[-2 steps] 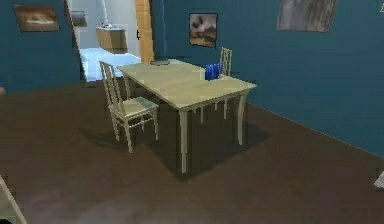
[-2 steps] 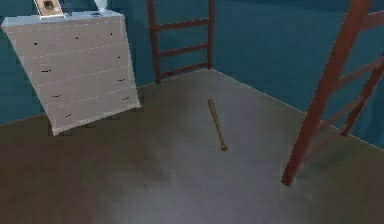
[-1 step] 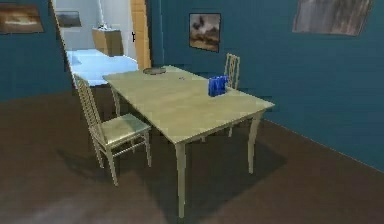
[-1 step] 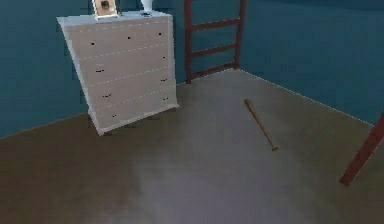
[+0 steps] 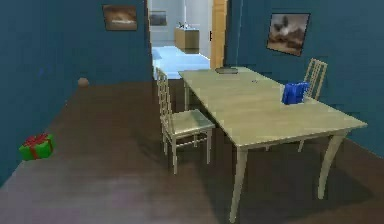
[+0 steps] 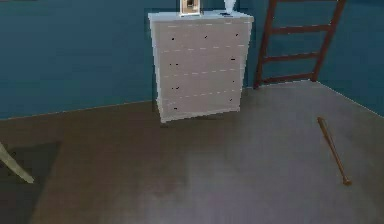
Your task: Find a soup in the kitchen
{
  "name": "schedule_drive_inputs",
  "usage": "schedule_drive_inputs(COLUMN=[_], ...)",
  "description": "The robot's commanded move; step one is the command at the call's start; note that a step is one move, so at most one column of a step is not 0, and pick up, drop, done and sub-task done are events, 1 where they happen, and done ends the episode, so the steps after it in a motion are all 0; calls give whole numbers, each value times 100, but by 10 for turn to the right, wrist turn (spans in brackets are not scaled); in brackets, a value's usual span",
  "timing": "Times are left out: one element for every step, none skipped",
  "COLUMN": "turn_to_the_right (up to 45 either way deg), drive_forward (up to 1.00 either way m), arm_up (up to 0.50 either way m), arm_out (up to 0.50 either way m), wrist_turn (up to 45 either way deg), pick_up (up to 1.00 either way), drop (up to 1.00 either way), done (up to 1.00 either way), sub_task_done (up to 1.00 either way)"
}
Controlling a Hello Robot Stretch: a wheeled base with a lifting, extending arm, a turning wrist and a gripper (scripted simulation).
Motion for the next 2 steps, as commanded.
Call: schedule_drive_inputs(turn_to_the_right=[0, -450], drive_forward=[65, 0], arm_up=[0, 0], arm_out=[0, 0], wrist_turn=[0, 0], pick_up=[0, 0], drop=[0, 0], done=[0, 0], sub_task_done=[0, 0])
